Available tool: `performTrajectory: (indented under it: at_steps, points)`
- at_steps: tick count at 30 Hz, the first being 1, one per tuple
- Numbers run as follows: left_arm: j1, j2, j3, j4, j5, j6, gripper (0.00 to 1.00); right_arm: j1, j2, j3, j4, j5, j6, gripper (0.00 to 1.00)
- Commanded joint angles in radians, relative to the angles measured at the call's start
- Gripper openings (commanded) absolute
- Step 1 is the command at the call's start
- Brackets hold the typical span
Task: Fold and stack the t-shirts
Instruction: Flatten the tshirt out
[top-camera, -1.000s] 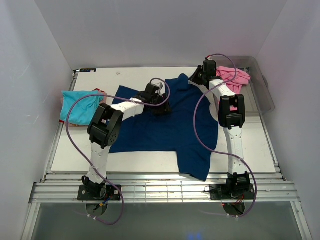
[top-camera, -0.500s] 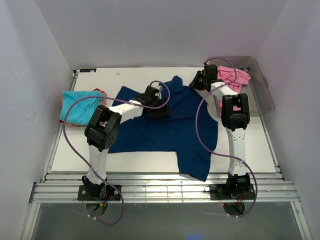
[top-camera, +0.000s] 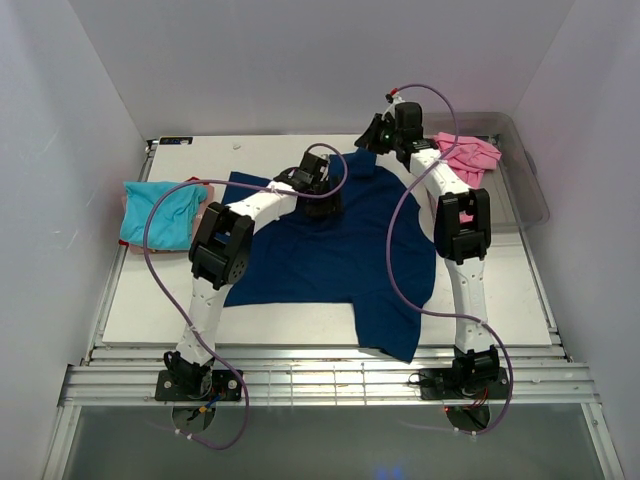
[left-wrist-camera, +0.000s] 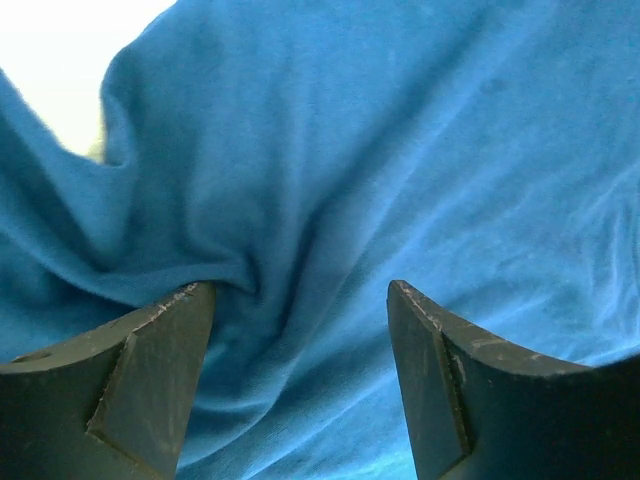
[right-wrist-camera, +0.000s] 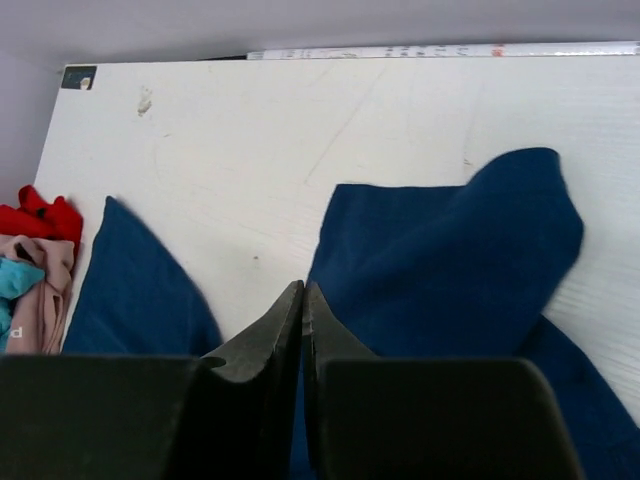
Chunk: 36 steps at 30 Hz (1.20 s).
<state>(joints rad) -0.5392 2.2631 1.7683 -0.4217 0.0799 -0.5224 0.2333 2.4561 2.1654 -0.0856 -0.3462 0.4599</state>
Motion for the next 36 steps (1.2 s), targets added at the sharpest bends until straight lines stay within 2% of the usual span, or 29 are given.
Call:
performTrajectory:
  at_steps: [1, 12, 13, 18, 21, 29, 36]
  points:
    - [0.013, -0.031, 0.034, -0.043, -0.037, 0.013, 0.80, 0.018, 0.058, 0.036, 0.010, -0.014, -0.003, 0.08]
    - [0.054, -0.083, 0.111, -0.069, -0.065, 0.027, 0.81, 0.021, 0.132, 0.088, -0.037, 0.142, -0.035, 0.08]
    - [0.059, -0.092, 0.111, -0.069, -0.103, 0.028, 0.81, 0.020, 0.141, 0.109, -0.048, 0.151, -0.041, 0.08]
    - [0.070, -0.190, 0.091, -0.069, -0.140, 0.030, 0.82, 0.020, 0.150, 0.126, -0.068, 0.228, -0.069, 0.08]
    - [0.085, -0.240, 0.043, -0.072, -0.166, 0.035, 0.82, 0.020, 0.165, 0.148, -0.109, 0.272, -0.067, 0.08]
    - [0.205, -0.290, -0.234, -0.051, -0.190, 0.012, 0.82, 0.021, 0.192, 0.177, -0.227, 0.331, -0.102, 0.08]
    - [0.239, -0.223, -0.239, -0.029, -0.193, 0.045, 0.82, 0.031, 0.179, 0.174, -0.298, 0.340, -0.139, 0.08]
